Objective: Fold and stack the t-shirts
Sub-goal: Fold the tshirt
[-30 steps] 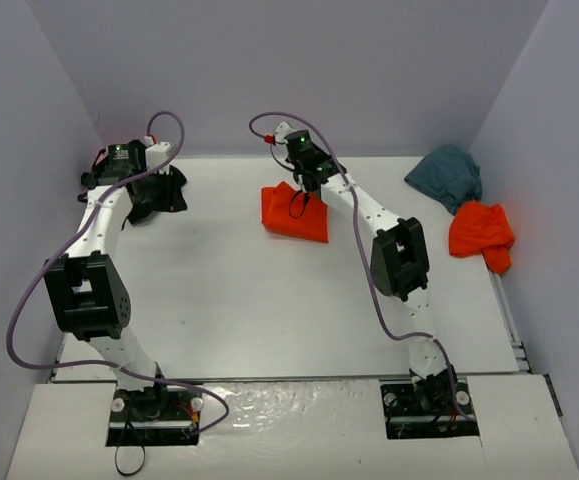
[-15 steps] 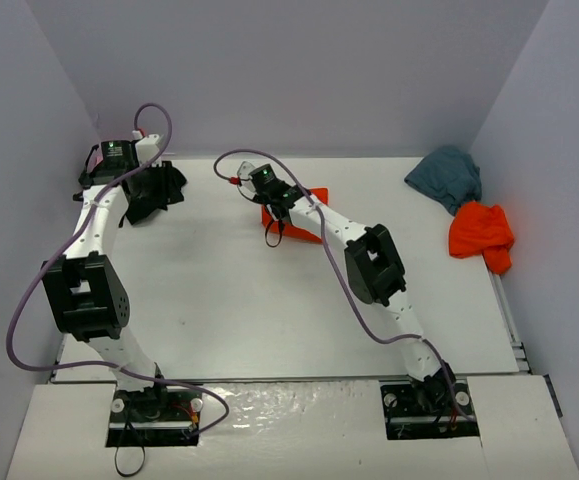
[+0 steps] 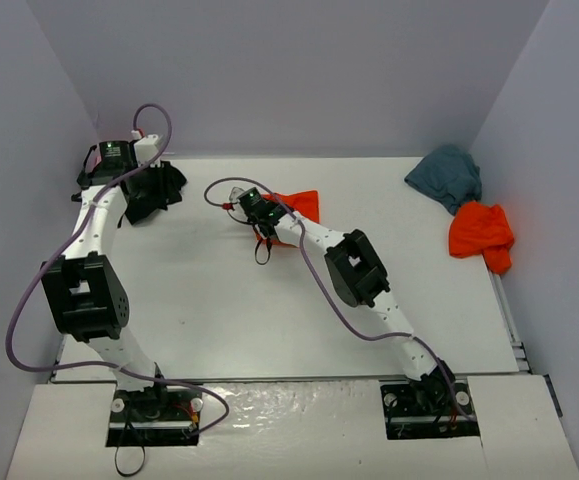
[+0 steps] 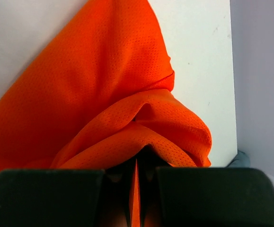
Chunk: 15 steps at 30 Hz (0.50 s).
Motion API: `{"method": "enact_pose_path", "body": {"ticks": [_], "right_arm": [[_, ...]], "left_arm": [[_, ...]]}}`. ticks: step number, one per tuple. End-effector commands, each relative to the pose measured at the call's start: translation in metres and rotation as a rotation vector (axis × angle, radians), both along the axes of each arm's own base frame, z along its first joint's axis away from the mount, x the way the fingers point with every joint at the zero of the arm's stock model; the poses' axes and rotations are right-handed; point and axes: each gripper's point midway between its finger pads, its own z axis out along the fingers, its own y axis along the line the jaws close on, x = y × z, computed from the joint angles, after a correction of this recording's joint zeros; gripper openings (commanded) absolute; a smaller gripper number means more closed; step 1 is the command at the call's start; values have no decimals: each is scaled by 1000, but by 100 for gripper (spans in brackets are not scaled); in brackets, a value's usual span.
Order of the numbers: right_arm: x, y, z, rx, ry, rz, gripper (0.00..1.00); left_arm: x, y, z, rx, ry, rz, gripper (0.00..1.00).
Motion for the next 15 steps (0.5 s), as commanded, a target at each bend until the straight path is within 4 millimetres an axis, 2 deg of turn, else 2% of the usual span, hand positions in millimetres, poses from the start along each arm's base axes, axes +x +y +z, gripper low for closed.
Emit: {"method": "enact_pose_path", "body": {"ticks": [1, 3, 6, 8, 11, 15], "right_arm": [[-54, 34, -40, -175, 83, 154, 0], [-62, 37, -56, -217, 90, 165, 0], [-60, 38, -65, -227, 77, 151, 0], [-58, 28, -77, -294, 51, 107, 0], [-51, 25, -75, -318, 1, 68, 3], [-44, 13, -60, -386, -91, -3, 4]], "left_arm": [[4, 1, 46, 6, -155, -6, 31], [3, 0, 44, 0, -155, -9, 31], [1, 0, 43, 0, -157, -8, 31], [1, 1, 45, 2, -163, -3, 31], [3, -1, 51, -6, -178, -8, 31], [5, -4, 56, -35, -186, 3, 31]]}}
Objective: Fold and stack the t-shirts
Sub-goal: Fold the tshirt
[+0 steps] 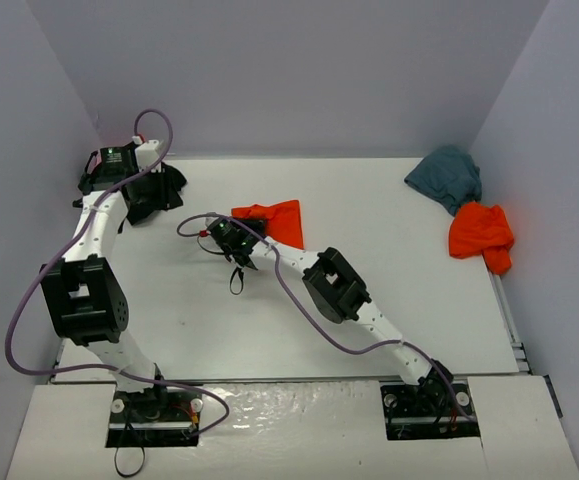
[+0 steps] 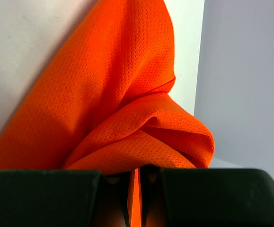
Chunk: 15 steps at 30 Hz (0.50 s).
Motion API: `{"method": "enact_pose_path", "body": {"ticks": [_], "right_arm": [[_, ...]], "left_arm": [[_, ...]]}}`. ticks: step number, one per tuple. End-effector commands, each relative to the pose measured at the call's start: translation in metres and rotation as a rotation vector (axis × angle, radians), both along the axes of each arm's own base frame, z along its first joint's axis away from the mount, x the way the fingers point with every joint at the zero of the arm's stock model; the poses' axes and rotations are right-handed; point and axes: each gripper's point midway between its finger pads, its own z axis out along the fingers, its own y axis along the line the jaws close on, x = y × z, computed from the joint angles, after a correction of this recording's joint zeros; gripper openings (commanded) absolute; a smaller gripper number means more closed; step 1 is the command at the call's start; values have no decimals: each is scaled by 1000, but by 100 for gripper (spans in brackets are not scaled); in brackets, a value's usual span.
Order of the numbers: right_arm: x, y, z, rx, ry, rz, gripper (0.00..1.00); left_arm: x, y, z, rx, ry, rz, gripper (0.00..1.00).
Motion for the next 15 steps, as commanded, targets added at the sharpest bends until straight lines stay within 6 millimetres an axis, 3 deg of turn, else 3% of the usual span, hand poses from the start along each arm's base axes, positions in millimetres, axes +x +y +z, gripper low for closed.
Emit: {"method": "enact_pose_path", "body": {"ticks": [1, 4, 9, 13, 15], "right_arm": [[-9, -35, -53, -158, 53, -61, 4], [-5, -44, -35, -119, -6, -96, 5], [10, -53, 30, -62, -129, -161, 16], [11, -55, 70, -11, -170, -171, 17], [9, -56, 96, 27, -197, -172, 27]], "left_arm": [[10, -3, 65, -30, -184, 7, 31], [10, -4, 69, -37, -189, 4, 31], [13, -5, 77, -48, -202, 11, 32], [14, -8, 84, -73, -208, 10, 32], [15, -11, 86, -90, -207, 7, 32]]}}
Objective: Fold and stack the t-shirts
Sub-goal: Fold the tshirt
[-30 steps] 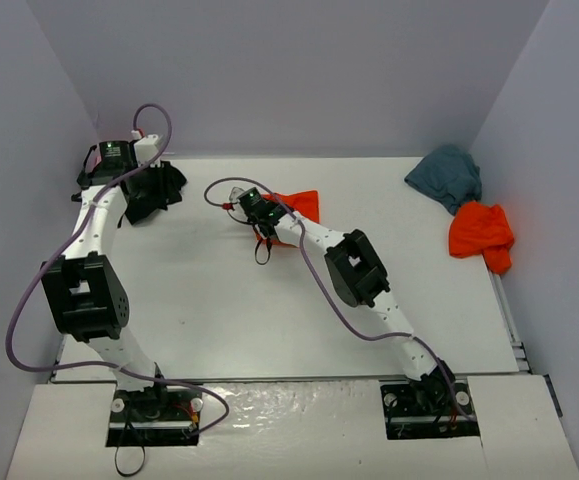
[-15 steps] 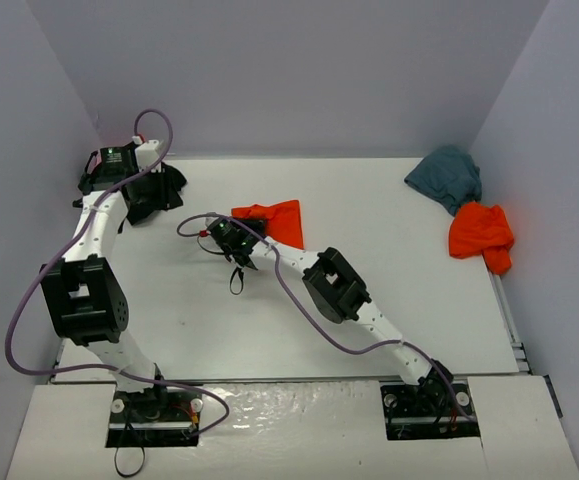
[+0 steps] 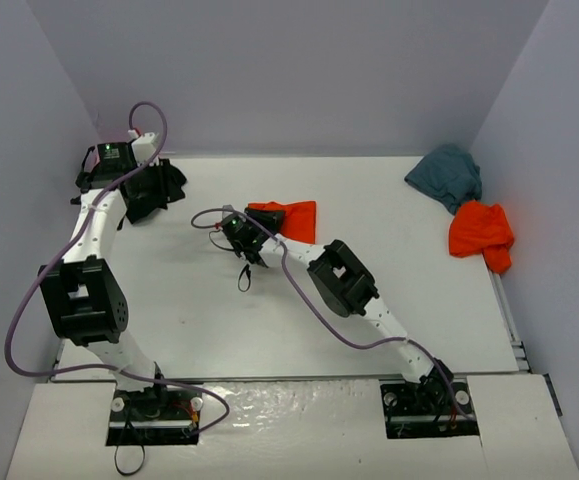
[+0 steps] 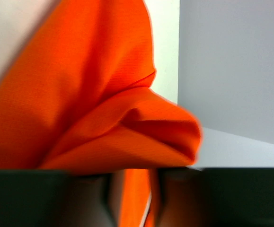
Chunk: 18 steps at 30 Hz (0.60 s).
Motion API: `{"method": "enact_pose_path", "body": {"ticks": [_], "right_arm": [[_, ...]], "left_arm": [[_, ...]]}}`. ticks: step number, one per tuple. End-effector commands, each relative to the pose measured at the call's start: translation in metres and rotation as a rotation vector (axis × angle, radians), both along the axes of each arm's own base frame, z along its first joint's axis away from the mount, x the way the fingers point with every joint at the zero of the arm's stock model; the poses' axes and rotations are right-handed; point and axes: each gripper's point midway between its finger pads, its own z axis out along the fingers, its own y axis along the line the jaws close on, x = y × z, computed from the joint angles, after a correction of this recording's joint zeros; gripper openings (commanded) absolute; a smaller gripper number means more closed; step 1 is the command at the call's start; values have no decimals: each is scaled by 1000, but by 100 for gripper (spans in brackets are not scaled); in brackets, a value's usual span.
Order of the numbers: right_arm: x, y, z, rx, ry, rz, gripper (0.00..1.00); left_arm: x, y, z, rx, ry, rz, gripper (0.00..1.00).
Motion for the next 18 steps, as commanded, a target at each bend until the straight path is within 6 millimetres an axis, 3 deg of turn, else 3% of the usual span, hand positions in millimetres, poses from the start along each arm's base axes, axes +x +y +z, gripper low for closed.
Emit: {"method": "enact_pose_path", "body": {"ticks": [1, 7, 12, 16, 18], "right_arm": [[4, -13, 91, 104, -117, -42, 26], [2, -24, 167, 217, -200, -41, 24], [0, -50, 248, 381, -299, -48, 33], [11, -93, 277, 541, -280, -84, 40], [15, -103, 273, 665, -198, -54, 42]], "left_arm": [[12, -5, 73, -36, -184, -7, 32], [18, -14, 73, -65, -164, -26, 36], [24, -29, 65, -101, -118, -70, 38], [30, -55, 57, -117, -71, -134, 39], [30, -69, 45, -140, -17, -170, 39]]}}
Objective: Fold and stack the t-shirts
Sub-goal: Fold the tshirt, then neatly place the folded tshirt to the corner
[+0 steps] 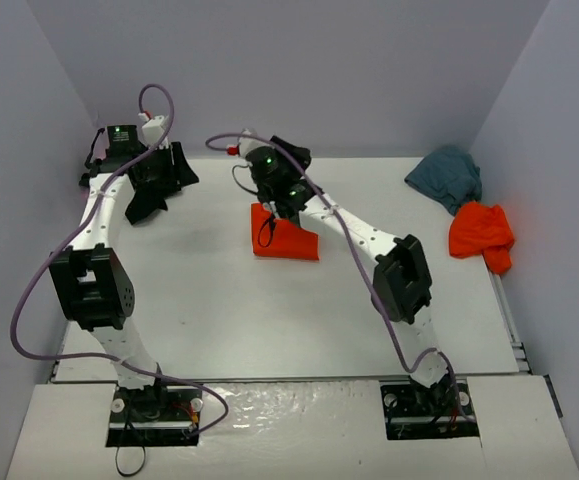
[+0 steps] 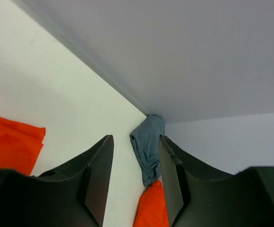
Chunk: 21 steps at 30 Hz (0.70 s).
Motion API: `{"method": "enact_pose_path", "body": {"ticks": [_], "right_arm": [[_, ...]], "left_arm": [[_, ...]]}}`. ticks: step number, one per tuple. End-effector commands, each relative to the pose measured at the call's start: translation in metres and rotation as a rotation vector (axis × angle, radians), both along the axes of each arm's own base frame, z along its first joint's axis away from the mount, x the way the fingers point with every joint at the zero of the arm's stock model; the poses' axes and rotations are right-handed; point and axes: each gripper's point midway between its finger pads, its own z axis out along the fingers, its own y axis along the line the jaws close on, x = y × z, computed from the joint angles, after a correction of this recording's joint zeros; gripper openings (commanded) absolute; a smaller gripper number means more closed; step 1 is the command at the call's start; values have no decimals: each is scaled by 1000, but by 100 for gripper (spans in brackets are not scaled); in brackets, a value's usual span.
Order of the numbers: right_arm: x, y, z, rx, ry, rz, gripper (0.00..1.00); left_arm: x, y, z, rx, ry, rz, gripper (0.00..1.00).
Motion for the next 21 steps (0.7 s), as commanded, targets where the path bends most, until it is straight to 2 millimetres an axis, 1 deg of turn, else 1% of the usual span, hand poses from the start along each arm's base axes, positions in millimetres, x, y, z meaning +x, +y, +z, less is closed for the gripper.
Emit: {"method": "enact_pose_path", "body": {"ticks": [1, 3, 4, 5, 6, 7, 8, 9, 10, 11, 12, 13, 15, 17, 21], "right_arm": [[6, -51, 48, 363, 51, 44, 43], [14, -82, 35, 483, 108, 33, 45], [13, -89, 25, 529, 164, 53, 45], [11, -94, 13, 588, 221, 72, 45], [8, -95, -3, 650, 291, 94, 45], [2, -92, -24, 704, 379, 127, 45], [-1, -91, -35, 743, 435, 148, 43], [-2, -97, -50, 768, 479, 137, 42], [-3, -101, -62, 789, 515, 129, 39], [-6, -101, -71, 792, 541, 131, 33], [-10, -102, -88, 798, 591, 127, 29], [-13, -102, -101, 805, 624, 120, 27], [-16, -100, -112, 812, 658, 119, 27], [-17, -98, -120, 819, 681, 116, 28], [-17, -92, -126, 840, 707, 127, 31]], "left_arm": [[1, -41, 8, -63, 39, -115, 39], [-4, -71, 3, -120, 79, -186, 40], [-5, -79, 0, -153, 97, -206, 40], [-5, -86, -7, -201, 136, -217, 40], [-5, -94, -14, -248, 173, -229, 40], [-7, -99, -16, -278, 190, -249, 40], [-7, -102, -21, -295, 207, -252, 41], [-6, -107, -27, -316, 227, -261, 41], [-5, -110, -32, -332, 240, -268, 41], [-4, -111, -34, -335, 240, -270, 42], [-3, -115, -43, -350, 266, -272, 42], [-2, -117, -49, -357, 283, -271, 42], [0, -118, -54, -359, 293, -268, 42], [3, -117, -66, -354, 316, -254, 42], [7, -117, -85, -341, 354, -235, 42]]}}
